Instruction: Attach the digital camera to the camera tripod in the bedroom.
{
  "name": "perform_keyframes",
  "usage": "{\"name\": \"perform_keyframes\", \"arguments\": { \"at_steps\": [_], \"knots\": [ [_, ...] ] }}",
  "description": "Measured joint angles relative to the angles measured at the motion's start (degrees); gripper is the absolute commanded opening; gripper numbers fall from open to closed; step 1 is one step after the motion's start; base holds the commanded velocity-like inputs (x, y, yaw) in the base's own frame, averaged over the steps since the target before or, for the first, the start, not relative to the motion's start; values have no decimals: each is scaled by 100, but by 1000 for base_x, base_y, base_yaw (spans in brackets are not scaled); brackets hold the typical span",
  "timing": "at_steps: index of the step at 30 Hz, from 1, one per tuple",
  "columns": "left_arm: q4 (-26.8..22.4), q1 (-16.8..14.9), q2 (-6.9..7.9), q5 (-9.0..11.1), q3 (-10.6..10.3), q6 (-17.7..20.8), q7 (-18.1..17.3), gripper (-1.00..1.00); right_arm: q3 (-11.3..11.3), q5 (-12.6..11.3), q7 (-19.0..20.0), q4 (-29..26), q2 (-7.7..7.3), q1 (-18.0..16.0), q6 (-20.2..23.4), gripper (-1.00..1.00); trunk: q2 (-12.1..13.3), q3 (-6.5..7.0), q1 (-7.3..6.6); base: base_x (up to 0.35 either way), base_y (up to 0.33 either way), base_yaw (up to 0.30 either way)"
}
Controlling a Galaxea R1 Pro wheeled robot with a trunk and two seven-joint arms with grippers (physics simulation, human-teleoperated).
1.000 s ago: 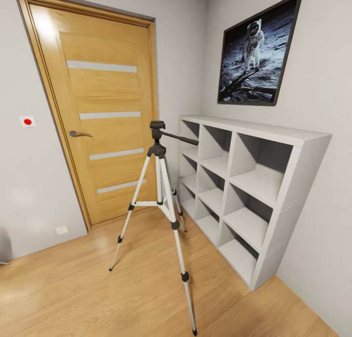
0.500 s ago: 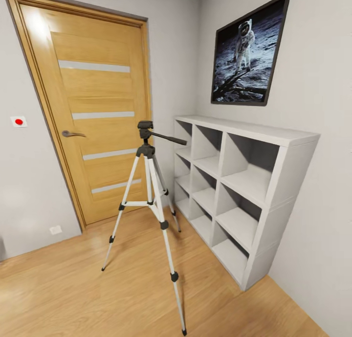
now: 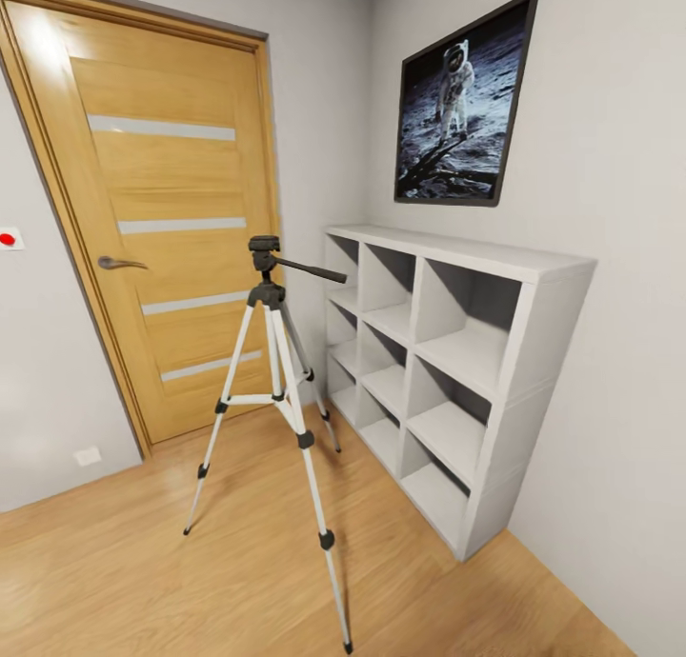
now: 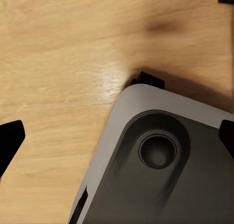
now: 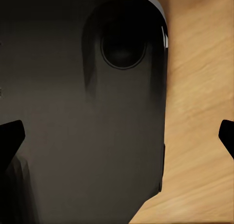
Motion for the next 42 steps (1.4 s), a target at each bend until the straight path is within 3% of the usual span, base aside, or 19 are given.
{"name": "perform_keyframes", "arguments": {
  "at_steps": [18,25,42],
  "knots": [
    [20,0,-3,0,0,12,25,100,19,22,0,0,-3,0,0,100,0,0,0,0,0,-39],
    [18,0,-13,-2,8,2,298,100,14,26,1,0,0,0,0,100,0,0,0,0,0,0],
    [-1,0,-291,-24,8,2,356,100,-28,-9,0,-6,-24,0,-54,100,0,0,0,0,0,0]
  ]
}}
